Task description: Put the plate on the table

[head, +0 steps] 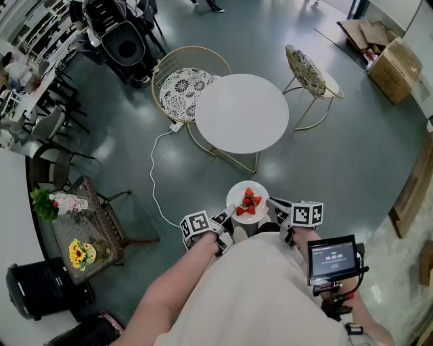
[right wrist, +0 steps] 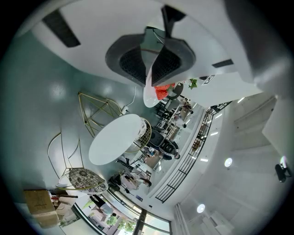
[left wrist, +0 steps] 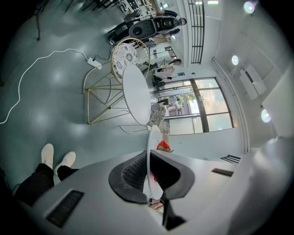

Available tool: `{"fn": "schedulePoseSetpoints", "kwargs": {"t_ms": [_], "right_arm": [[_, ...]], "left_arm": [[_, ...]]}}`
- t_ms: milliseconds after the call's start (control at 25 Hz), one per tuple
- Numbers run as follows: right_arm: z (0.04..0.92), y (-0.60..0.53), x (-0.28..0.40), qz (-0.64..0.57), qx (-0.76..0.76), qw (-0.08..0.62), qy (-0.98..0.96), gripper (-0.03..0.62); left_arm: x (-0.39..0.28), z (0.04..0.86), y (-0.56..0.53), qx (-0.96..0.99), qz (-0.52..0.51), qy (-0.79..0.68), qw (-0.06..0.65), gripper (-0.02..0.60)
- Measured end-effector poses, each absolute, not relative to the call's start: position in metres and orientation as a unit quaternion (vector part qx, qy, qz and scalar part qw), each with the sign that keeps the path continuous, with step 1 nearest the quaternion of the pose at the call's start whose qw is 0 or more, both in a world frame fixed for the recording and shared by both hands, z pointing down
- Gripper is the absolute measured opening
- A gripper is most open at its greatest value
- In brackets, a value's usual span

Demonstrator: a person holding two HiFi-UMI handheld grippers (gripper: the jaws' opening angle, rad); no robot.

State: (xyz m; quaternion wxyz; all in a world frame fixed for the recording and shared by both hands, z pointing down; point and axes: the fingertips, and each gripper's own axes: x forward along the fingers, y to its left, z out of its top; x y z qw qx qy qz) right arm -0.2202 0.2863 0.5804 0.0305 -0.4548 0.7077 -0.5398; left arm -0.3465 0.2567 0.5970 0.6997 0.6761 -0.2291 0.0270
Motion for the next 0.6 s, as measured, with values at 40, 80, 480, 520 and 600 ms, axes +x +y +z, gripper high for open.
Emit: {"fn": "schedulePoseSetpoints", "kwargs": {"t_ms": [40,80,480,520,600], "right_arm": [[0.584,0.289,-0.22,-0.542,-0.456,0.03,0.706,0.044],[0.587,0.293,-0.219,-0.543,-0.457,0.031,0.704,0.043],[0.567,0.385,-0.173,-0.53,-0.471,0.041,0.704,0.044],[0.565,0.389,-0.167,-0.528,-0.47,0.044,0.706,0.044],[0.561,0.398,-0.155,-0.524,-0.467,0.052,0.71,0.044]], "left_arm": [[-0.346,0.599,0.259,0.676,0.03,-0.227,0.7,0.017],[-0.344,0.601,0.262,0.676,0.034,-0.225,0.701,0.017],[-0.297,0.581,0.349,0.682,0.055,-0.208,0.699,0.015],[-0.291,0.58,0.353,0.681,0.053,-0.208,0.7,0.017],[-0.28,0.578,0.362,0.682,0.05,-0.206,0.7,0.017]]}}
